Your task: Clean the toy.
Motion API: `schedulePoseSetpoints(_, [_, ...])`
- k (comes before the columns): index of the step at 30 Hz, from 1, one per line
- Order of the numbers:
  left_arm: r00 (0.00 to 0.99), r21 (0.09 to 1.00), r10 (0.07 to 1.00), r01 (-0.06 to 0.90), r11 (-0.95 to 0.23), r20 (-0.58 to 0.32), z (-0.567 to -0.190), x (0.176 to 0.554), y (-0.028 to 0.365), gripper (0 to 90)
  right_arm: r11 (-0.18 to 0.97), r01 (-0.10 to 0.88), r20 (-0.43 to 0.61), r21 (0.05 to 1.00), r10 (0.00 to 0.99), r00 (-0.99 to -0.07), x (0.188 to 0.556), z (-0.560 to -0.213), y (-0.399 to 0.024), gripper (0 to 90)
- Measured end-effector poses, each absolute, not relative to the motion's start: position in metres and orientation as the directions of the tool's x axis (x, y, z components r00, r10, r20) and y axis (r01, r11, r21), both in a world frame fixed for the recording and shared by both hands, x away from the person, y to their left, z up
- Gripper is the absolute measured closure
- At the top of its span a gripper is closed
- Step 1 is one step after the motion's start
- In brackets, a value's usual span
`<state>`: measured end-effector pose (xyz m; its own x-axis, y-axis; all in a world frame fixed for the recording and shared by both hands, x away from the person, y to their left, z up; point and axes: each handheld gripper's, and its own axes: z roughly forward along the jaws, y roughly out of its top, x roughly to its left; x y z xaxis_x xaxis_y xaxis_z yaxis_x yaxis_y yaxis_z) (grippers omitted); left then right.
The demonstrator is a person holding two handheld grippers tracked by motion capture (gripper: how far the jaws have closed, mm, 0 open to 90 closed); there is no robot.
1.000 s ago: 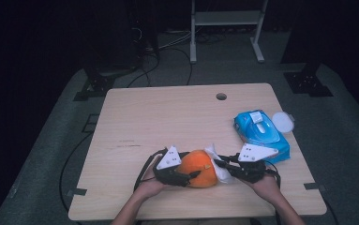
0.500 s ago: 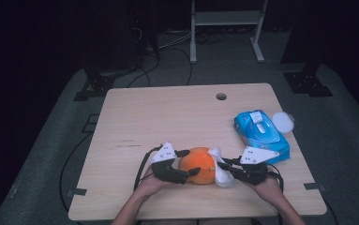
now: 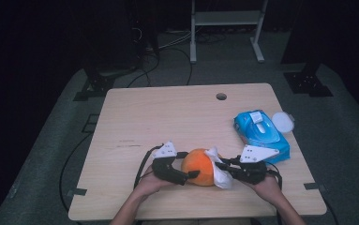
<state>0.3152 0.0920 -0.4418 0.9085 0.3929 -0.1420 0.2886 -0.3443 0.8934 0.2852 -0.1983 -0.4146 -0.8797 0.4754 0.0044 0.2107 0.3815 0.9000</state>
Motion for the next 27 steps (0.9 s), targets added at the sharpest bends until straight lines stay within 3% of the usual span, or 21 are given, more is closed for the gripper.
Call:
schedulePoseSetpoints(3, [0.929,0.897,0.364,0.213,-0.387,-0.064,-0.438,0.310,0.092,27.7,0.378,0.184,-0.007,0.907,0.450,-0.893,0.282,-0.410,-0.192,80.8])
schedulePoseSetpoints(7, [0.944,0.895,0.330,0.146,-0.422,0.002,-0.437,0.305,0.091,28.7,0.384,0.166,-0.039,0.908,0.473,-0.880,0.283,-0.405,-0.191,80.7])
schedulePoseSetpoints(11, [0.929,0.896,0.351,0.251,-0.366,-0.117,-0.440,0.312,0.089,13.9,0.414,0.170,-0.072,0.894,0.507,-0.859,0.286,-0.412,-0.198,80.7])
schedulePoseSetpoints(14, [0.914,0.892,0.365,0.303,-0.334,-0.174,-0.443,0.315,0.089,11.5,0.410,0.161,-0.076,0.898,0.505,-0.860,0.282,-0.409,-0.193,80.8])
schedulePoseSetpoints(19, [0.928,0.906,0.366,0.215,-0.365,-0.073,-0.438,0.308,0.091,29.3,0.438,0.116,-0.116,0.891,0.467,-0.876,0.276,-0.406,-0.181,80.7])
schedulePoseSetpoints(24, [0.942,0.918,0.334,0.098,-0.385,0.040,-0.426,0.300,0.085,34.2,0.409,0.134,-0.088,0.903,0.481,-0.872,0.276,-0.401,-0.189,80.7])
schedulePoseSetpoints(27, [0.944,0.909,0.326,0.095,-0.405,0.047,-0.426,0.299,0.085,32.5,0.414,0.122,-0.093,0.902,0.464,-0.881,0.274,-0.399,-0.188,80.8])
